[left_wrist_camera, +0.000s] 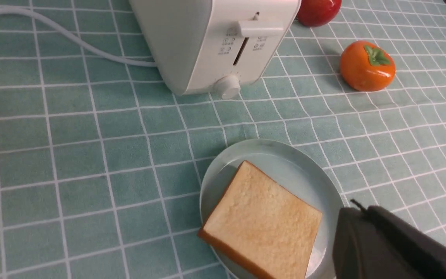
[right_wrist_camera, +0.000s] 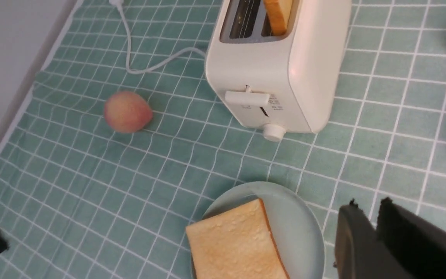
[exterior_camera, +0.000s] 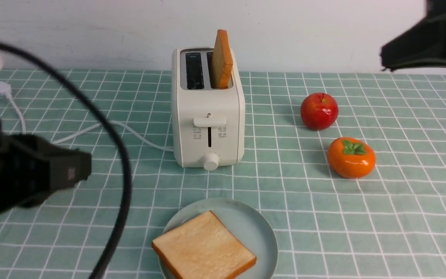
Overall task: Take toasted bread from bread machine on blue coffee table place on plate.
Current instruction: 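Grasp the toast slice in the toaster and pull it up out of the slot with the right gripper, then place the held slice of bread on top of the slice on the plate with the right gripper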
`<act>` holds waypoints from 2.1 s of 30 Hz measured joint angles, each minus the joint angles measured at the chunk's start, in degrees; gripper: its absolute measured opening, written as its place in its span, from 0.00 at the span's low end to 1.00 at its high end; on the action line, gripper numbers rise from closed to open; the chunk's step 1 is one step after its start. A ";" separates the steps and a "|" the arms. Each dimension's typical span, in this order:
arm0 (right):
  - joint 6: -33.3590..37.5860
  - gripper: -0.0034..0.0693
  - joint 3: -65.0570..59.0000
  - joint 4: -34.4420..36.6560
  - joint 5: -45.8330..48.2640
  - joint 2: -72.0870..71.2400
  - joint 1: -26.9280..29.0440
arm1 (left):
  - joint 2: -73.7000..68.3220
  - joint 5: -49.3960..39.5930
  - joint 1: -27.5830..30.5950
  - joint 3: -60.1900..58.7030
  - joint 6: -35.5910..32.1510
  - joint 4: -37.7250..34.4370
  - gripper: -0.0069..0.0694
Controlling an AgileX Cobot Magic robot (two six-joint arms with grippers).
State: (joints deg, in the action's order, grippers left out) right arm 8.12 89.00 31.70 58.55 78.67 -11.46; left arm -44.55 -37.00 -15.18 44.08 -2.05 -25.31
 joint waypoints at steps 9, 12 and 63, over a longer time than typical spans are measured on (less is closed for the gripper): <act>-4.39 0.23 19.76 -13.17 -10.18 20.77 -11.20 | 15.86 4.69 0.00 -9.54 -0.07 -0.19 0.07; -4.55 0.29 25.07 -13.83 -14.30 26.31 -12.38 | 18.42 4.50 0.00 -10.12 -0.07 -0.24 0.07; -4.32 0.18 27.46 -21.01 14.06 4.44 -4.88 | 19.98 -0.45 0.00 -10.52 -0.18 2.81 0.07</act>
State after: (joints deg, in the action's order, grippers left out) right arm 3.80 116.46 10.69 72.61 83.11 -16.34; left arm -24.56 -37.45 -15.18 33.56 -2.23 -22.50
